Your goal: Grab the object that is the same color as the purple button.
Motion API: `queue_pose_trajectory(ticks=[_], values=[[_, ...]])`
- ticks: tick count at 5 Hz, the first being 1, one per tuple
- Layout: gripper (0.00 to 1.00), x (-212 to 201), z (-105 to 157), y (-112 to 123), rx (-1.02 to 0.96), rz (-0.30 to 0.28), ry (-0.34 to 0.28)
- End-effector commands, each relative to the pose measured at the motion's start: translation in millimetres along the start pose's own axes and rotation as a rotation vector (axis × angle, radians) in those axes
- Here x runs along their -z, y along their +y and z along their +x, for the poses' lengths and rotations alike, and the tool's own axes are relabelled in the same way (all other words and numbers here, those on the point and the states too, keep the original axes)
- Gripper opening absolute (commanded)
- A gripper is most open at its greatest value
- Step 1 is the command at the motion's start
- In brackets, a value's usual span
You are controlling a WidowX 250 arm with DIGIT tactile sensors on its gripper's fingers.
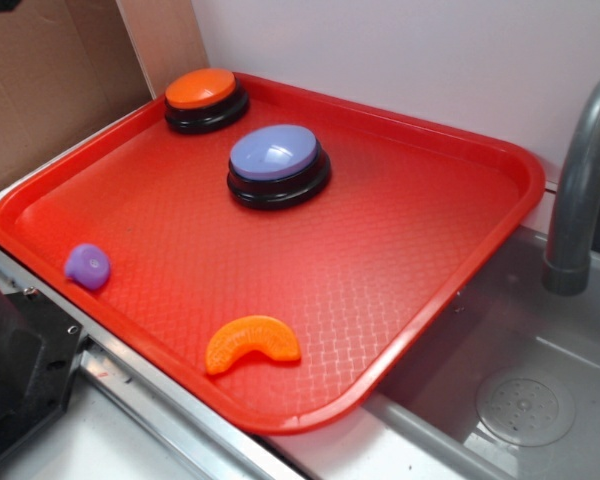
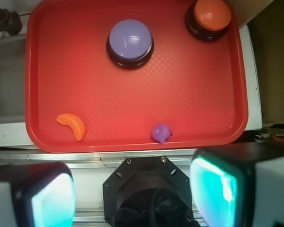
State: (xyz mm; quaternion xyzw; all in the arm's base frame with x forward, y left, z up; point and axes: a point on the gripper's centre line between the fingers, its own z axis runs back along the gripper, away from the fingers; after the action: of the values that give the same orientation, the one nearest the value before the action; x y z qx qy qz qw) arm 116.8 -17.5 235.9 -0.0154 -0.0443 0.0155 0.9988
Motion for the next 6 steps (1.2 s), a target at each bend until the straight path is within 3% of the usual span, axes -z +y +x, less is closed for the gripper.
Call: queue_pose_trajectory(ticks=[1,4,6], values=[[1.00,0,0,0,0.000,0.000,0.000],[1.00,88,1,10,0.129,0.000,0.103],[1.00,153,-9,32,0.105,0.030,0.124]])
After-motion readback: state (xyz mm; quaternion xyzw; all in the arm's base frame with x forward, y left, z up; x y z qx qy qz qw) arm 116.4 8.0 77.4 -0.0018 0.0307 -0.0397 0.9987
